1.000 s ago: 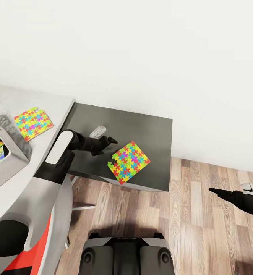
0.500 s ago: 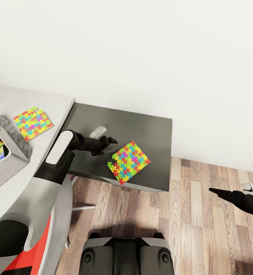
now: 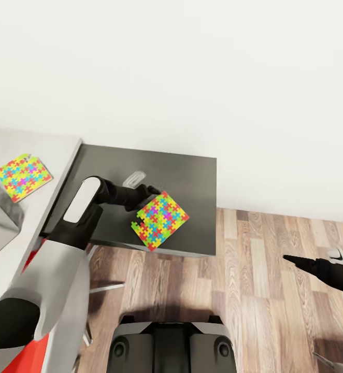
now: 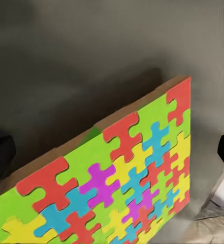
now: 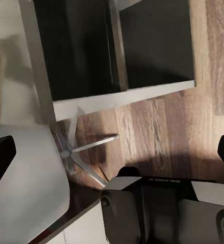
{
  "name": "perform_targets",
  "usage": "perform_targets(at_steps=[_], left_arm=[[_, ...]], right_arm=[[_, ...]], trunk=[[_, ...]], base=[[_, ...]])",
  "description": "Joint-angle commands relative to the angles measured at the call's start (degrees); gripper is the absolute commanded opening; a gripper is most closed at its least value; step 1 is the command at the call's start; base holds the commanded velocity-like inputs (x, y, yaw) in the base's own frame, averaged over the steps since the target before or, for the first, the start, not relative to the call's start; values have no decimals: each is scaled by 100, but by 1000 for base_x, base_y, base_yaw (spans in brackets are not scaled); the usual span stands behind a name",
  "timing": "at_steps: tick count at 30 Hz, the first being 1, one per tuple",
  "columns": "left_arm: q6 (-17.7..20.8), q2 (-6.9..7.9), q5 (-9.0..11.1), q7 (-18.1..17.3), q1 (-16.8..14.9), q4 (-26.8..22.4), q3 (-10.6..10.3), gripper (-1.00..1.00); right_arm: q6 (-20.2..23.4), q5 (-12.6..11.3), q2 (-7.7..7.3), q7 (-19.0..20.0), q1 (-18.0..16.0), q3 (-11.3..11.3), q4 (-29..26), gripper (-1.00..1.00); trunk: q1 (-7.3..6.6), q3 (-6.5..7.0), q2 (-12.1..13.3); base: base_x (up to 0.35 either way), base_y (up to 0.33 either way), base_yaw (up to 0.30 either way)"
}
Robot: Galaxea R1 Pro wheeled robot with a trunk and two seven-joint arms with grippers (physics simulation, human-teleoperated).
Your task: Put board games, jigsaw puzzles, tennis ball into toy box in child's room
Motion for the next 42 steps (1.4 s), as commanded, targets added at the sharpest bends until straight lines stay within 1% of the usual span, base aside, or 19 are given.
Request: perform_targets(at_steps=[1, 19, 33, 39, 42], left_arm=[[-12, 3, 75, 56, -2, 423, -9, 100], [-12, -43, 75, 60, -21, 439, -9, 100], [-12, -36, 89, 51, -8, 424, 2, 100], [-12, 32, 96, 53, 33, 359, 40, 100], [-14, 110, 102, 56, 62, 323, 63, 100]], right_arm=[[23, 54, -3, 52, -6, -3, 1, 100], [23, 53, -4, 52, -7, -3, 1, 100], [23, 55, 0, 52, -7, -3, 1, 100], [23, 54, 0, 52, -7, -3, 1, 100], [23, 54, 0, 52, -4, -3, 1, 100]], trunk=[[5, -8, -6], [5, -8, -6], [5, -8, -6], [5, -8, -6], [5, -8, -6]], base=[[0, 0, -263], [0, 0, -264], [0, 0, -55], [-14, -1, -8], [-130, -35, -3]])
